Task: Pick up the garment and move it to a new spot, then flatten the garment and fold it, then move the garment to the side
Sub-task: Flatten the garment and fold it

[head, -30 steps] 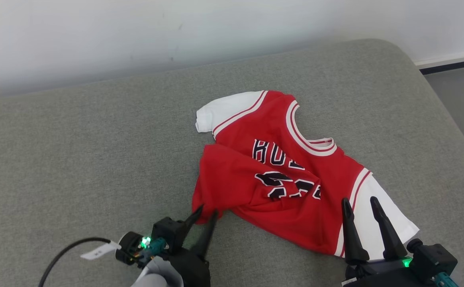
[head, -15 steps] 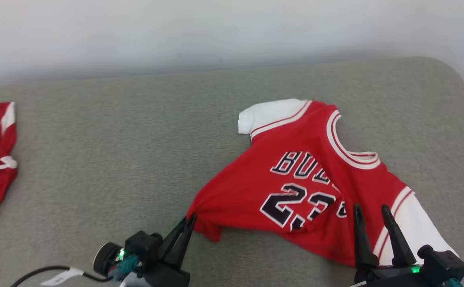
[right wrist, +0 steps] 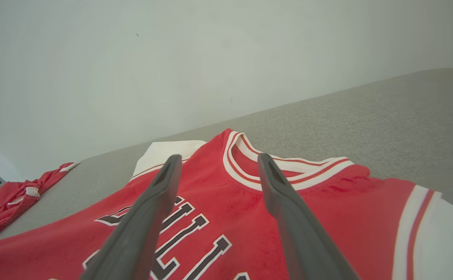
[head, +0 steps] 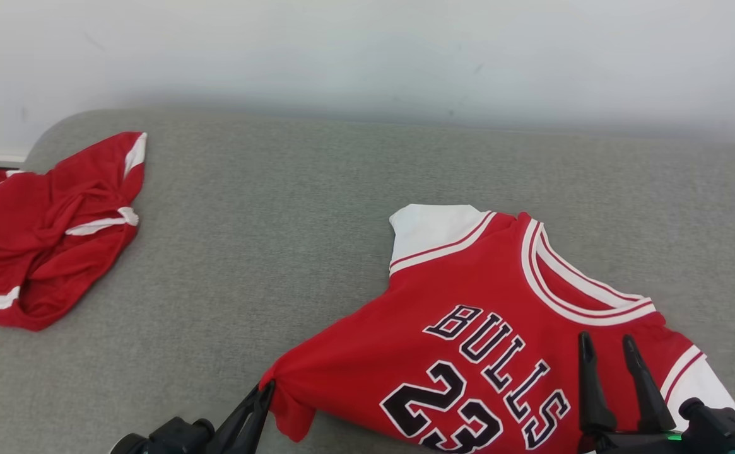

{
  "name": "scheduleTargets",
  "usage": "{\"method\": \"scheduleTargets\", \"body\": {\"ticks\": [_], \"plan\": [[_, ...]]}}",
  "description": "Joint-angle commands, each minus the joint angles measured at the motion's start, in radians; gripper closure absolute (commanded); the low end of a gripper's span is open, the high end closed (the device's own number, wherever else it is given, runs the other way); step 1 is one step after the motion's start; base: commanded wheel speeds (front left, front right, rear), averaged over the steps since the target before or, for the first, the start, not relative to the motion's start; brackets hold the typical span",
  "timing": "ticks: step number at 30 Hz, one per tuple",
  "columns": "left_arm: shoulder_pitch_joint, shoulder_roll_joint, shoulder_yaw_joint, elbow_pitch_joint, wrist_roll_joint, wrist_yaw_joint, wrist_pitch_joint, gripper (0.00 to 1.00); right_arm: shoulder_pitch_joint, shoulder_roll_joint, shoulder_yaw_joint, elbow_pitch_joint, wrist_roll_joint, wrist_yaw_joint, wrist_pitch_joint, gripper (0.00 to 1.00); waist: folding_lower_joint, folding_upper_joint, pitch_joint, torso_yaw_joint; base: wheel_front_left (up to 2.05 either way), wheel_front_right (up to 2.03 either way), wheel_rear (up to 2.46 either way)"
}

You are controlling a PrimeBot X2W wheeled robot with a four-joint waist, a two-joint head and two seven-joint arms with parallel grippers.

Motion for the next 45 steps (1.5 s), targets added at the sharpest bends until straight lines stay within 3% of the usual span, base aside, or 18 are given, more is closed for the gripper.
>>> {"method": "scheduleTargets", "body": {"ticks": [1, 9, 20, 29, 36, 45], "plan": [[0.018, 0.013, 0.01, -0.029, -0.007, 0.013, 0.013, 1.0, 0.006, 0.0, -0.005, 0.003, 0.001, -0.002, 0.0, 0.0, 0.0001, 0.0, 0.001, 0.033, 0.0, 0.0, 0.0], [-0.069, 0.041, -0.008, -0.032, 0.031, 0.002, 0.028, 1.0, -0.032, -0.001, -0.001, 0.019, -0.009, -0.002, 0.0, 0.0, 0.0001, 0.0, 0.014, -0.004, 0.0, 0.0, 0.0], [-0.417, 0.139, -0.045, 0.069, 0.034, -0.035, 0.094, 1.0, -0.119, 0.0, 0.013, 0.036, 0.005, -0.002, 0.0, 0.0, 0.0001, 0.0, 0.102, -0.177, 0.0, 0.0, 0.0], [-0.685, 0.23, -0.195, 0.161, -0.054, -0.034, 0.131, 1.0, -0.164, 0.001, 0.01, 0.058, 0.032, -0.002, 0.0, 0.0, 0.0001, 0.0, 0.177, -0.298, 0.0, 0.0, 0.0], [-0.885, 0.252, -0.327, 0.281, -0.112, -0.034, 0.128, 1.0, -0.183, 0.0, 0.011, 0.07, 0.042, -0.002, 0.0, 0.0, 0.0001, 0.0, 0.204, -0.353, 0.0, 0.0, 0.0], [-1.042, 0.209, -0.478, 0.455, -0.197, -0.034, 0.08, 1.0, -0.206, 0.0, -0.005, 0.081, 0.037, -0.002, 0.0, 0.0, 0.0001, 0.0, 0.232, -0.382, 0.0, 0.0, 0.0]]}}
